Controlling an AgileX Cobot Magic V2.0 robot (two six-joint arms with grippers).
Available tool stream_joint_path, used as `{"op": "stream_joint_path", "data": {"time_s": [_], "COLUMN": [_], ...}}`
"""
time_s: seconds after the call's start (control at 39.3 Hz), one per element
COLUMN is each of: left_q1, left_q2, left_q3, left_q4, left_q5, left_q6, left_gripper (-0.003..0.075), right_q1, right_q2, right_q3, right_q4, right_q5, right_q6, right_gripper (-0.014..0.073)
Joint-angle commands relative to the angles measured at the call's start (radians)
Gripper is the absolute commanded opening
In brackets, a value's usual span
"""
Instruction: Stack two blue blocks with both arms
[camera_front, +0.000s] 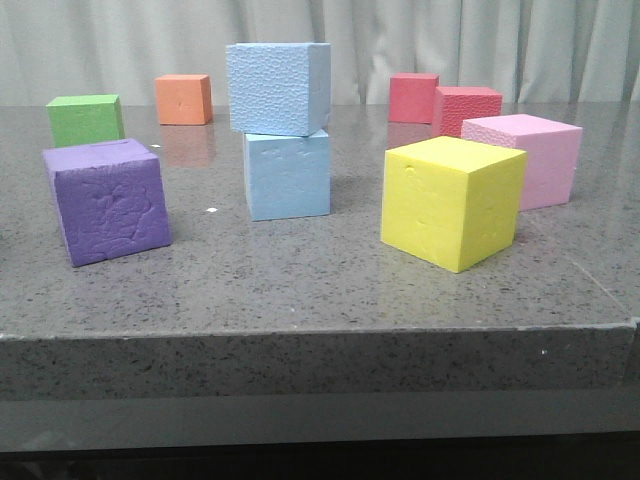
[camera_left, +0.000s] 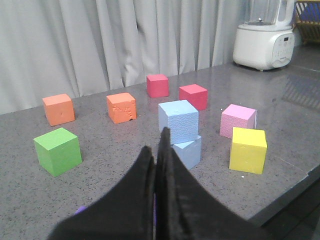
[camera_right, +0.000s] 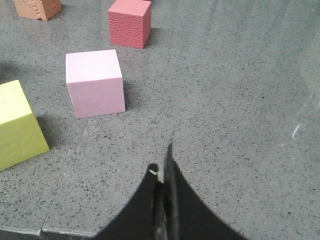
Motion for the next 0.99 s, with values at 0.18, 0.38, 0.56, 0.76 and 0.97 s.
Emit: {"op": "stream_joint_path", "data": {"time_s": [0.18, 0.38, 0.56, 0.76, 0.97], "left_q1": [0.188, 0.376, 0.523, 0.636, 0.673], "left_q2": [-0.124, -0.148, -0.148, -0.148, -0.148], "left_q3": [0.175, 0.324, 0.453, 0.553, 0.628], "left_q4": [-0.184, -0.243, -0.255, -0.240, -0.237], "left_q5": [-0.186, -0.296, -0.386, -0.458, -0.567], "left_q6": [0.145, 0.145, 0.145, 0.145, 0.143], "left_gripper": [-0.0020, -0.0020, -0.0020, -0.0020, -0.0020], "right_q1": [-0.005, -0.005, -0.005, -0.005, -0.005], "right_q2": [0.006, 0.006, 0.006, 0.006, 0.006], "right_q3": [-0.024, -0.024, -0.024, -0.024, -0.024], "right_q4": [-0.012, -0.012, -0.012, -0.012, -0.012], "right_q5": [-0.069, -0.068, -0.066, -0.066, -0.066], "right_q6": [-0.009, -0.009, -0.009, -0.009, -0.009], "right_gripper": [-0.0068, -0.0068, -0.0068, -0.0068, -0.0068]}}
